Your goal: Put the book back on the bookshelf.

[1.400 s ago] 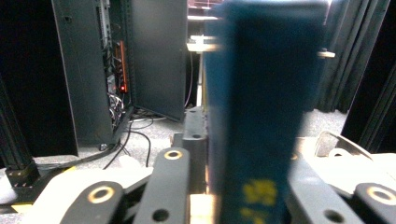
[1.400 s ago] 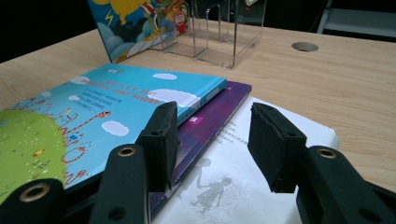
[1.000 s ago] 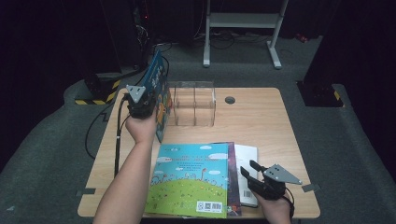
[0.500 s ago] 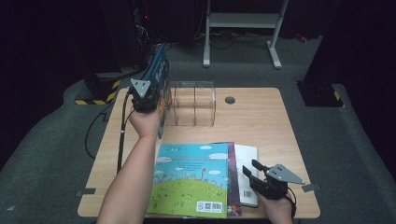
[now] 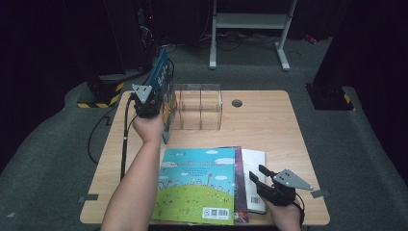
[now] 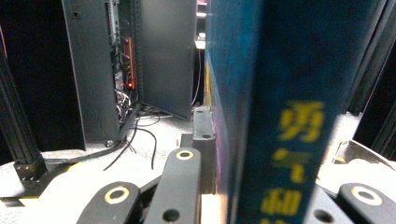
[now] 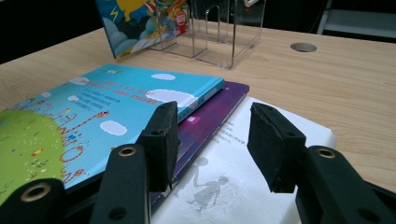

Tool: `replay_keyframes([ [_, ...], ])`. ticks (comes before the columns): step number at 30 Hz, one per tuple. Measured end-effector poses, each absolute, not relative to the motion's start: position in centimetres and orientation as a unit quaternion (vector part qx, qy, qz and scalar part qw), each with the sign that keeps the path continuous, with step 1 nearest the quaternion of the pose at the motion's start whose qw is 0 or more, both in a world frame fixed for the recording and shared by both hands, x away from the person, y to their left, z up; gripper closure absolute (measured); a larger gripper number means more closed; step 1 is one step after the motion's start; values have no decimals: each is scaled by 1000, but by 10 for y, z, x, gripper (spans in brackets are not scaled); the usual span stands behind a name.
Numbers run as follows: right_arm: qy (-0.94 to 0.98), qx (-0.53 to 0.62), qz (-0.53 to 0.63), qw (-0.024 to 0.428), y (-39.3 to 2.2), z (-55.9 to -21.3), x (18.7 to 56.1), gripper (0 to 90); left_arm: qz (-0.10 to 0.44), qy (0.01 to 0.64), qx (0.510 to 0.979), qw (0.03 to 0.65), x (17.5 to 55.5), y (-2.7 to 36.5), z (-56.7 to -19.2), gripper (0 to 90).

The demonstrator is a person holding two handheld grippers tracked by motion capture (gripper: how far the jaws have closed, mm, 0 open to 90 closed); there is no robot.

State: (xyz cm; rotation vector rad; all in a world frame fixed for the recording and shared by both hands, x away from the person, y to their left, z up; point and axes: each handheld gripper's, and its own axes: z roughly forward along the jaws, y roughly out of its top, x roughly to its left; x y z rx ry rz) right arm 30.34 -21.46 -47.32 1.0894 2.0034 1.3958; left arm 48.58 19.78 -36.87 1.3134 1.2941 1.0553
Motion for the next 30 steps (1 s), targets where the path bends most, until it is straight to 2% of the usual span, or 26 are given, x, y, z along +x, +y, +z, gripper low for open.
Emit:
replay_keyframes([
  [8, 732, 394, 506, 232, -213, -473, 303, 525, 432, 519, 563, 477, 483, 198, -369, 824],
  [30, 737, 390, 504, 226, -209, -475, 303, 515, 433, 527, 568, 460, 482, 214, -367, 790],
])
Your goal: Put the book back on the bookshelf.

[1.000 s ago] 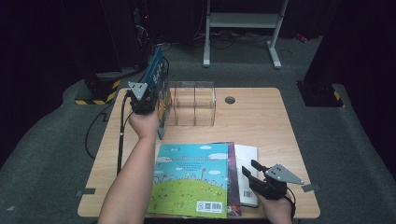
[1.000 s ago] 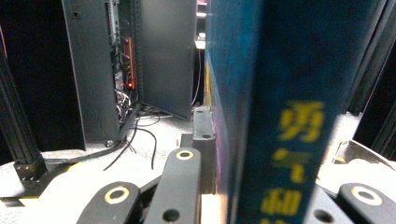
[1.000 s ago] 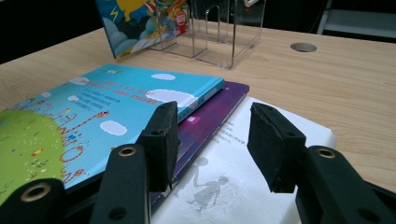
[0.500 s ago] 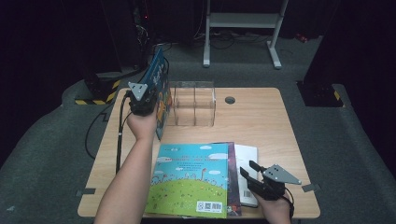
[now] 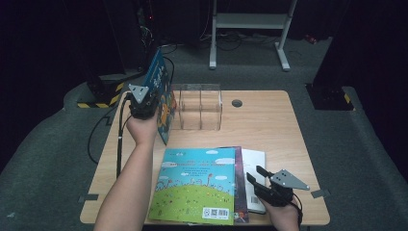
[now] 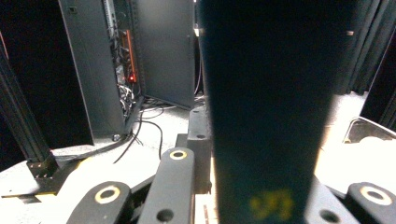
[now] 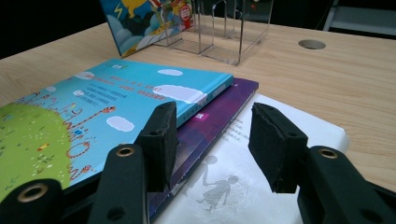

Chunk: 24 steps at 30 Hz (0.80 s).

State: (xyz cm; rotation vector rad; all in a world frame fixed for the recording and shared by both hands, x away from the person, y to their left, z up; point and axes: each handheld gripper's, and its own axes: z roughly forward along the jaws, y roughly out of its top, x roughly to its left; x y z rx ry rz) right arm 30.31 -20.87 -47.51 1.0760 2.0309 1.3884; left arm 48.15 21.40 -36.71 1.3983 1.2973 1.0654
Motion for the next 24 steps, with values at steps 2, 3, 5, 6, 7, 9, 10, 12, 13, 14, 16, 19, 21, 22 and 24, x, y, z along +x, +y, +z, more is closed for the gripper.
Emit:
replay_keyframes([
  [2, 737, 391, 502, 226, -208, -475, 303, 515, 434, 529, 567, 459, 481, 216, -367, 786],
  [3, 738, 390, 502, 226, -208, -475, 303, 515, 432, 530, 566, 460, 481, 218, -367, 786],
  [5, 738, 389, 502, 227, -208, -475, 303, 515, 432, 531, 566, 459, 481, 219, -368, 785],
  [6, 738, 390, 502, 226, -208, -475, 303, 515, 432, 532, 565, 459, 481, 220, -368, 784],
  [7, 738, 391, 502, 226, -208, -475, 303, 515, 432, 532, 565, 459, 481, 221, -368, 784],
  [9, 738, 390, 502, 226, -208, -475, 303, 515, 433, 531, 565, 459, 481, 222, -368, 782],
  [10, 738, 389, 502, 227, -208, -476, 303, 515, 434, 531, 566, 459, 480, 222, -368, 781],
  [12, 738, 389, 502, 226, -208, -476, 303, 513, 436, 529, 567, 456, 480, 222, -368, 779],
  [13, 738, 390, 502, 226, -208, -476, 303, 513, 437, 529, 567, 456, 480, 222, -368, 778],
  [14, 739, 390, 502, 225, -208, -475, 303, 512, 436, 529, 568, 456, 480, 222, -368, 777],
  [16, 738, 389, 503, 225, -208, -475, 303, 510, 436, 529, 568, 455, 480, 222, -368, 775],
  [19, 740, 387, 502, 225, -208, -476, 303, 509, 436, 529, 568, 455, 480, 223, -368, 767],
  [21, 740, 388, 501, 224, -208, -476, 303, 508, 433, 531, 567, 457, 480, 224, -368, 743],
  [22, 740, 388, 501, 224, -208, -476, 303, 508, 431, 532, 567, 457, 480, 224, -368, 735],
  [24, 740, 388, 501, 224, -207, -476, 303, 508, 428, 532, 568, 459, 480, 224, -368, 732],
])
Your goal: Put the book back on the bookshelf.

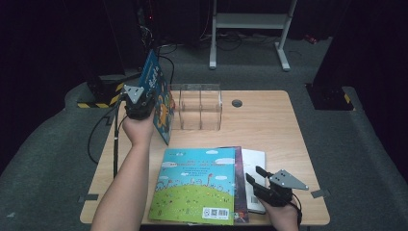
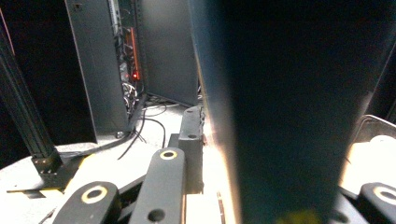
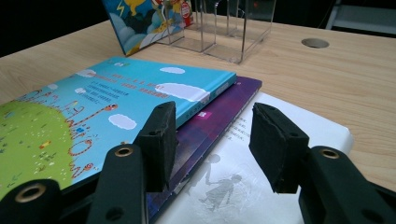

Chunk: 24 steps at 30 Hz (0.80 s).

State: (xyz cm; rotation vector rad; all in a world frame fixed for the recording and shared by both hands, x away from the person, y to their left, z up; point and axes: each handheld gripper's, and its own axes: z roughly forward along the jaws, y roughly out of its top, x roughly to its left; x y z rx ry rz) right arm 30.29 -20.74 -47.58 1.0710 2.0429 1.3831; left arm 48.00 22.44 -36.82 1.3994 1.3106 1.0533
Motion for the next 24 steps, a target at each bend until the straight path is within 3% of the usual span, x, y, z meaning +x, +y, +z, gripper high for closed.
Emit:
replay_keyframes([
  [12, 741, 388, 501, 222, -206, -477, 304, 508, 401, 538, 575, 468, 479, 230, -370, 621],
  [24, 744, 386, 500, 220, -203, -477, 303, 506, 376, 548, 581, 470, 468, 231, -369, 428],
])
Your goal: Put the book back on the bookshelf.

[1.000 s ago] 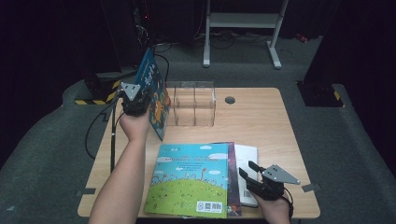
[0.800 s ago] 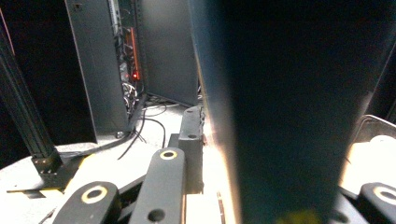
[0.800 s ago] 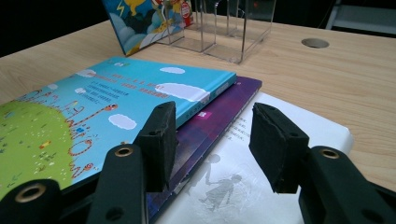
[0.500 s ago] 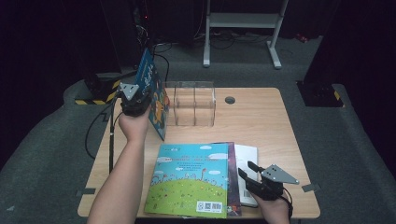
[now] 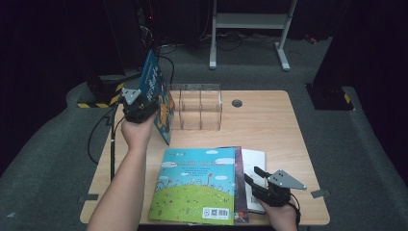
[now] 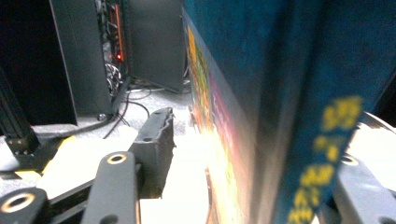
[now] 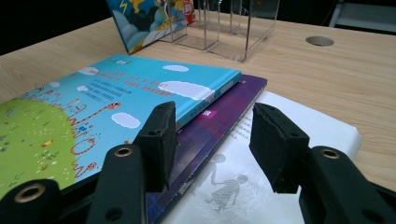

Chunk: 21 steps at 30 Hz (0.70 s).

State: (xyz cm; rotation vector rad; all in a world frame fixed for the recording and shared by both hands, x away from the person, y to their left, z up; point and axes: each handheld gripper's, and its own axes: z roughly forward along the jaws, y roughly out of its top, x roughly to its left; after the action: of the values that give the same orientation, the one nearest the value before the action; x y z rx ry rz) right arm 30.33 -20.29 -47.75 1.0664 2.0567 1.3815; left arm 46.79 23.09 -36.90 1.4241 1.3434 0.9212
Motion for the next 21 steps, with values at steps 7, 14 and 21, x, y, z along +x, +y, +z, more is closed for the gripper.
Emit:
replay_keyframes([
  [7, 749, 379, 495, 222, -200, -478, 303, 501, 360, 518, 609, 480, 454, 234, -370, 400],
  [14, 756, 370, 493, 221, -196, -479, 303, 498, 344, 504, 628, 484, 437, 236, -378, 344],
  [21, 759, 368, 489, 223, -195, -479, 303, 497, 331, 505, 635, 481, 424, 244, -385, 297],
])
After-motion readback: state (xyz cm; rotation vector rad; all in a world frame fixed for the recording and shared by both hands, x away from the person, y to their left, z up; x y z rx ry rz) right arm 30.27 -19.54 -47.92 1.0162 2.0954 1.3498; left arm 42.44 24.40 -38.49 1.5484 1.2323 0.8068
